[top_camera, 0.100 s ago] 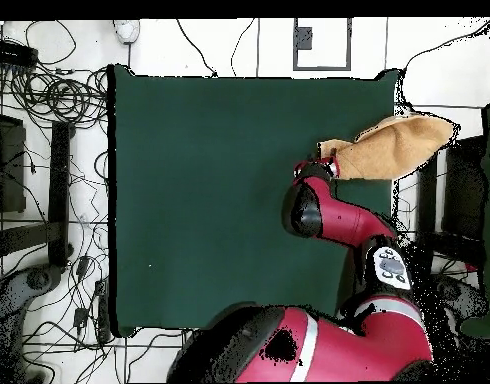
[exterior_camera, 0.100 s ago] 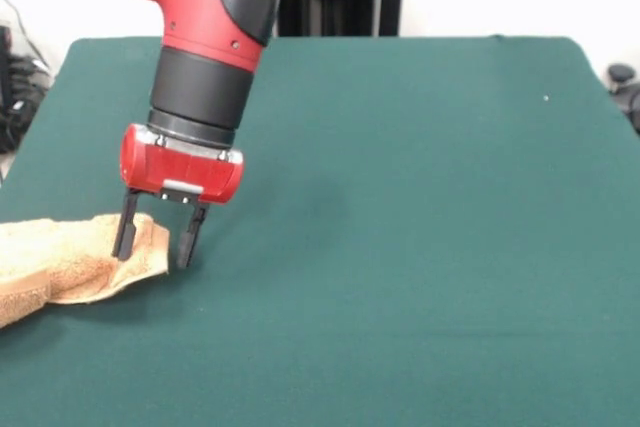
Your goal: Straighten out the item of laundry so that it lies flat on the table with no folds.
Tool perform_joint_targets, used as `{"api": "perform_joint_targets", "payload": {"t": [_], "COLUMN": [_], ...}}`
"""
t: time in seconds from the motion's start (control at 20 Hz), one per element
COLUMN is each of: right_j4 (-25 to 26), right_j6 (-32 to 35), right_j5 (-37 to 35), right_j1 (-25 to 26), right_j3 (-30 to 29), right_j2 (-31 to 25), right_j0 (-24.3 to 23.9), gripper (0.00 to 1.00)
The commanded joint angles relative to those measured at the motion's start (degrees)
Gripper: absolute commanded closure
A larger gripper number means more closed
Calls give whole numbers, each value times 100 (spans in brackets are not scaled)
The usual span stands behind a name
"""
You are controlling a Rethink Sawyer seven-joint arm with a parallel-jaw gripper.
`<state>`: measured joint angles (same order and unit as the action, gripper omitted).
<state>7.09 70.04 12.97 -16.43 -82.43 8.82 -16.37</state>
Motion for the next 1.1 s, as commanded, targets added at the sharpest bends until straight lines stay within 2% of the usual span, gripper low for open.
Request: {"api": "perform_joint_targets", "payload": {"t": [0.05,0.65,0.7,1.1], "right_j4": [-419,-556,-554,-562], "right_j6": [1122,1121,1120,1125], "right_j5": [-140,-332,-330,-381], "right_j1": [197,218,218,212], "right_j3": [185,201,202,176], "right_j2": [98,304,311,296], "right_j0": [387,568,572,572], "gripper": [0,0,100,100]}}
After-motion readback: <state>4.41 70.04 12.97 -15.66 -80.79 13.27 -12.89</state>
